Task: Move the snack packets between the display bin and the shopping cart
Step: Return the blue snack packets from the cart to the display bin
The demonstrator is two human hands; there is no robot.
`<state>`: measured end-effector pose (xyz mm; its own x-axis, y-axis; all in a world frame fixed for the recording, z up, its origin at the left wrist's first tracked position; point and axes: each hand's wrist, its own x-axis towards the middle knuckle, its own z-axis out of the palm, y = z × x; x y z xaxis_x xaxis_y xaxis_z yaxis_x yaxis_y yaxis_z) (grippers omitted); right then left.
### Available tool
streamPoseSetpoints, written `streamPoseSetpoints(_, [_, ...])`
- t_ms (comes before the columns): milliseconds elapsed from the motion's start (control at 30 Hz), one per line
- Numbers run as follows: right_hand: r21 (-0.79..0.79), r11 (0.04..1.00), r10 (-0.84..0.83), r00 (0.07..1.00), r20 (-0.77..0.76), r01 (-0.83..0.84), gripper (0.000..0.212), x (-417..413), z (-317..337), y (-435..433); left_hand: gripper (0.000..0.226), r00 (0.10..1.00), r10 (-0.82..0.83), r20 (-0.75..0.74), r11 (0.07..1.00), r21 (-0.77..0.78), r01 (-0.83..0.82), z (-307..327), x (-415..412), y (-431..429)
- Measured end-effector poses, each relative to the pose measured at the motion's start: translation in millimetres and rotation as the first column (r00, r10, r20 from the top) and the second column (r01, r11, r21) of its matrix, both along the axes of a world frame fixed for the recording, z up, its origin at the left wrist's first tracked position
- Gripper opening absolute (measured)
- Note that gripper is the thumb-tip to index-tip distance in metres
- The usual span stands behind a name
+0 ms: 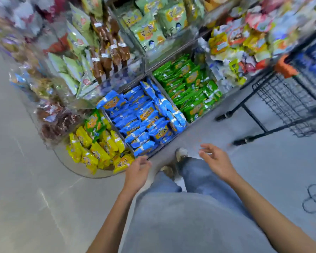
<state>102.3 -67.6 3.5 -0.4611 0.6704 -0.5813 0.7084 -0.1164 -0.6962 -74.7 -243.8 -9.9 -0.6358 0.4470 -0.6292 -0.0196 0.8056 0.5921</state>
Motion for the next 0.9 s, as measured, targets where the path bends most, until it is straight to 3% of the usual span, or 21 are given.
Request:
streamPoseSetpoints(133, [-0.011, 0.947, -0.319, 0.947, 0.045, 0.320, 0.028, 68, 10, -33, 0.029, 0.933, -0.358, 0.032, 0.933, -0.008, 0.359, 3, 4, 55])
streamPoseSetpoints(300, [0.046, 0.773, -0.634, 0.768, 0.092, 0.632, 0.027, 124, 13, -58, 0.031, 0.744, -0.669, -0.001, 0.740, 0.091, 0.666, 2, 40, 152])
streamPoseSetpoints(433, [0.075, 0.680, -0.732, 0.673, 0.104, 0.729, 0.026, 138, 5, -36, 0.030, 0.587, -0.809, -0.018, 0.580, 0.132, 0.804, 4, 77, 221])
streamPoseSetpoints(533, [0.047, 0.648, -0.761, 0.644, 0.077, 0.760, 0.025, 145, 1, 9, 0.030, 0.522, -0.852, -0.032, 0.514, 0.140, 0.846, 9, 94, 266])
streamPoseSetpoints(600, [0.044, 0.662, -0.750, 0.659, 0.054, 0.749, 0.024, 152, 5, 47, 0.028, 0.536, -0.844, -0.015, 0.526, 0.170, 0.833, 14, 101, 296])
streamPoseSetpoints(767, [0.047, 0.660, -0.749, 0.662, -0.024, 0.750, 0.021, 166, 21, 157, 0.019, 0.707, -0.707, -0.027, 0.674, 0.278, 0.685, 28, 114, 368])
streamPoseSetpoints(900, [0.104, 0.667, -0.728, 0.676, -0.116, 0.737, 0.019, 167, 38, 259, 0.021, 0.737, -0.668, -0.105, 0.673, 0.338, 0.658, 46, 126, 457])
